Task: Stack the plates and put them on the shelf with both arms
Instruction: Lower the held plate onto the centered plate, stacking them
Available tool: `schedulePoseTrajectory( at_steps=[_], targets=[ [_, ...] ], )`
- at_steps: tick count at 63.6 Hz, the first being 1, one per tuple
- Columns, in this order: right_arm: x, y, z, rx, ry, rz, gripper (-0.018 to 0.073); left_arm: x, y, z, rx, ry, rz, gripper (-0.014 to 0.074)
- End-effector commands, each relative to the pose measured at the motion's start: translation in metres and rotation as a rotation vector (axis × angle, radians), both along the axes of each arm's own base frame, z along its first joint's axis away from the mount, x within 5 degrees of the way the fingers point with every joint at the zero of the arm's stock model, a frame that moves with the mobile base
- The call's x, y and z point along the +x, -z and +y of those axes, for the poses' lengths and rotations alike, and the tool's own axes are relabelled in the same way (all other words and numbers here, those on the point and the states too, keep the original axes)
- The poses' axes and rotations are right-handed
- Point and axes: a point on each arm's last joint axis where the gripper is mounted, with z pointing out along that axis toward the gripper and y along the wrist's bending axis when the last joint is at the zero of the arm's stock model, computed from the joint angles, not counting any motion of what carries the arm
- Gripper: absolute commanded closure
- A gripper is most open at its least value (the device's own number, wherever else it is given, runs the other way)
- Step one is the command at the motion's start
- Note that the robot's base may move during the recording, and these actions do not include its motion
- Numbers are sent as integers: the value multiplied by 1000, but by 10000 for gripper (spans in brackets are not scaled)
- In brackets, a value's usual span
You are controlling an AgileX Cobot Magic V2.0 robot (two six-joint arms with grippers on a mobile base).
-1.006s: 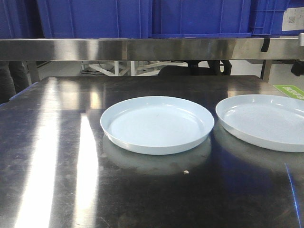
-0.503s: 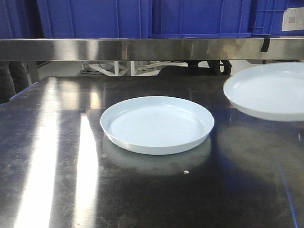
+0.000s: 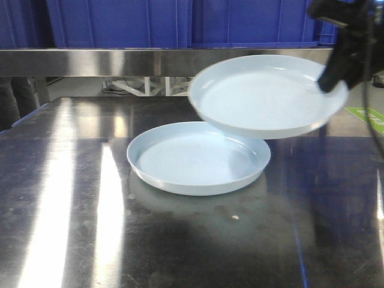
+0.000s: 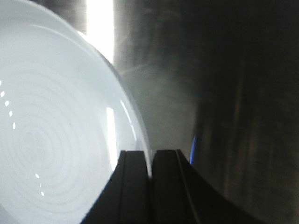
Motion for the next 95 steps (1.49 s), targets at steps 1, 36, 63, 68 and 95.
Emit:
schedulePoseTrajectory(
  at_steps=[1, 36, 63, 68, 95],
  targets=[
    [5, -17, 16, 50, 0, -119, 503, 0, -17, 1, -23, -13, -102, 516],
    [23, 27, 62, 61, -63, -75, 500, 0, -17, 1, -23, -13, -102, 516],
    [20, 28, 63, 61, -74, -50, 496, 0, -17, 1, -23, -13, -102, 516],
    [20, 28, 63, 61, -74, -48, 449, 0, -17, 1, -23, -13, -102, 516],
    [20, 28, 63, 61, -75, -46, 237, 0, -17, 1, -23, -13, -102, 516]
  ],
)
